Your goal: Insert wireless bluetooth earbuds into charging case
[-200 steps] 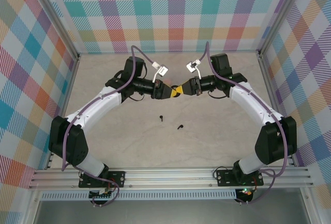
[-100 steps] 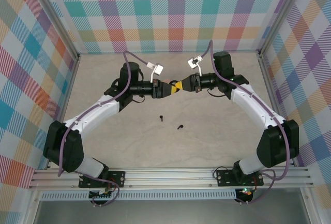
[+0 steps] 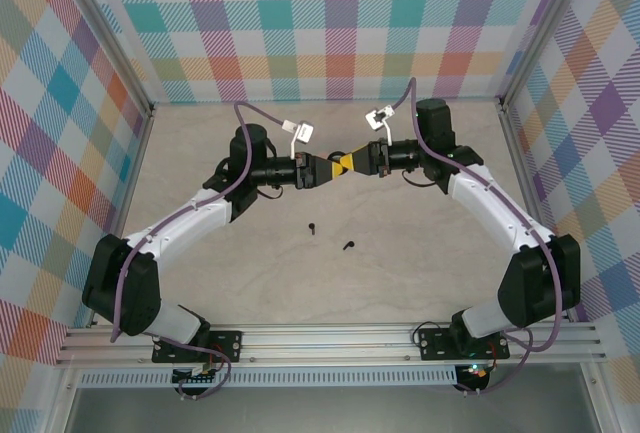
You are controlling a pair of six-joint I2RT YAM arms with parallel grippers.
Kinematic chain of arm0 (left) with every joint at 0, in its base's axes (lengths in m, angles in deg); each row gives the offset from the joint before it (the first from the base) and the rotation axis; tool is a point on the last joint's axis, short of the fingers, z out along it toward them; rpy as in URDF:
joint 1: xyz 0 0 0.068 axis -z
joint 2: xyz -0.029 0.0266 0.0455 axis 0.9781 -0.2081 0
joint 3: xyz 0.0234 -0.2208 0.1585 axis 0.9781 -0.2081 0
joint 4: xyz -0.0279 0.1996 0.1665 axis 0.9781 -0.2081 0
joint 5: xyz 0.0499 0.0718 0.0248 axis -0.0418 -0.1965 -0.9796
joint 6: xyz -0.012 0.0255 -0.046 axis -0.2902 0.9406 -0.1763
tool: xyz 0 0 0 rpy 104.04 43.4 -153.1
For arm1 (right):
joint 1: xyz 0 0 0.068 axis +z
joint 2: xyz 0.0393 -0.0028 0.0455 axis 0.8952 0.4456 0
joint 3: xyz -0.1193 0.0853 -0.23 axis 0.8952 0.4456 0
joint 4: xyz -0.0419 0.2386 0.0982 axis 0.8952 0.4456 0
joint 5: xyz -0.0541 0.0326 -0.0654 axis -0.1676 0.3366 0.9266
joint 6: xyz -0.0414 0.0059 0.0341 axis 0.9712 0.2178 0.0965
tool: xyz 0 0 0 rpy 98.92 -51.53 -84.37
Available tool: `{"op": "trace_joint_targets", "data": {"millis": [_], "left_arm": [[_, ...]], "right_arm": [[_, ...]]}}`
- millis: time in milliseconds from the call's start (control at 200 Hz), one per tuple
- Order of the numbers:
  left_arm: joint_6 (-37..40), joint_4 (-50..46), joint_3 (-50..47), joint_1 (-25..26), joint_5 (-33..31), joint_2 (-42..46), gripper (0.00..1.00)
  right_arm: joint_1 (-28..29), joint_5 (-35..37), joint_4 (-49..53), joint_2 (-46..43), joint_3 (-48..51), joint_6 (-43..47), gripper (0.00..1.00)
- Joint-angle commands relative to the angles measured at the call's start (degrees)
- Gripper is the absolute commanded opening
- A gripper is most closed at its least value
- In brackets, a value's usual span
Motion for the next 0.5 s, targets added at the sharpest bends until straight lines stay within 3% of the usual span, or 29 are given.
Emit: {"op": "trace_joint_targets", "data": {"millis": [0,245,495], "left_arm": [[-0.9,4.5,0.5,0.5,-1.4,1.9,0.39],[0.0,3.5,1.3,0.8,-1.2,1.6,0.23],[6.9,-4.8,3.9,0.9,-2.4,1.6,0.22]], "right_arm": [[0.8,-5.1,4.4,-1.7,0.2,3.7,0.26],[0.8,-5.0,9.4,-2.1,-0.6,7.6,0.3],[0.8,1.8,12.3,-3.9,-0.7,9.0,0.41]]}}
